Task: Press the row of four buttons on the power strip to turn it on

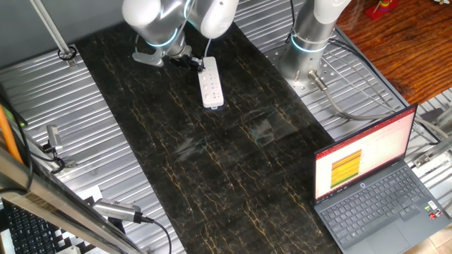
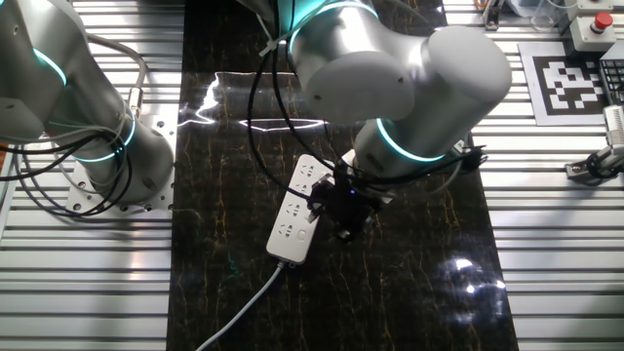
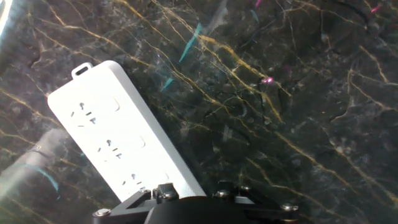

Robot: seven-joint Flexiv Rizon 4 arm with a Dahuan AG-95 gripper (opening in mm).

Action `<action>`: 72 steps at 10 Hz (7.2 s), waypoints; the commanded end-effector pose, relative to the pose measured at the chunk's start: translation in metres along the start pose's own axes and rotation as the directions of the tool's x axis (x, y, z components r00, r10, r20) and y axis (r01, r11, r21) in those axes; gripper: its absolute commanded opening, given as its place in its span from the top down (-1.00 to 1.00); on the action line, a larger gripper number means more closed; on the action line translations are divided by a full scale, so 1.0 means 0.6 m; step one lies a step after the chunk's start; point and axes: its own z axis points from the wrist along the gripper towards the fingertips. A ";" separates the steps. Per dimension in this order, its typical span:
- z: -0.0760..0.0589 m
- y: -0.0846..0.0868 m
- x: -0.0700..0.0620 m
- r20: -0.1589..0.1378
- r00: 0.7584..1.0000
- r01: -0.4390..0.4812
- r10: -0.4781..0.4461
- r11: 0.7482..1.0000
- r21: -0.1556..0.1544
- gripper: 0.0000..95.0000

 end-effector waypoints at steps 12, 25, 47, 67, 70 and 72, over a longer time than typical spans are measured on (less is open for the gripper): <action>0.008 0.017 -0.009 -0.007 1.000 -0.013 0.013 1.000 0.000 0.20; 0.034 0.017 -0.021 -0.013 1.000 -0.024 0.024 1.000 0.010 0.20; -0.001 0.051 -0.067 -0.026 0.998 -0.058 0.058 0.998 -0.002 0.20; -0.015 0.083 -0.123 -0.021 0.994 -0.110 0.110 0.994 -0.008 0.20; -0.011 0.082 -0.126 -0.028 0.993 -0.116 0.116 0.993 -0.007 0.20; 0.002 0.079 -0.131 -0.033 0.993 -0.114 0.114 0.994 0.001 0.20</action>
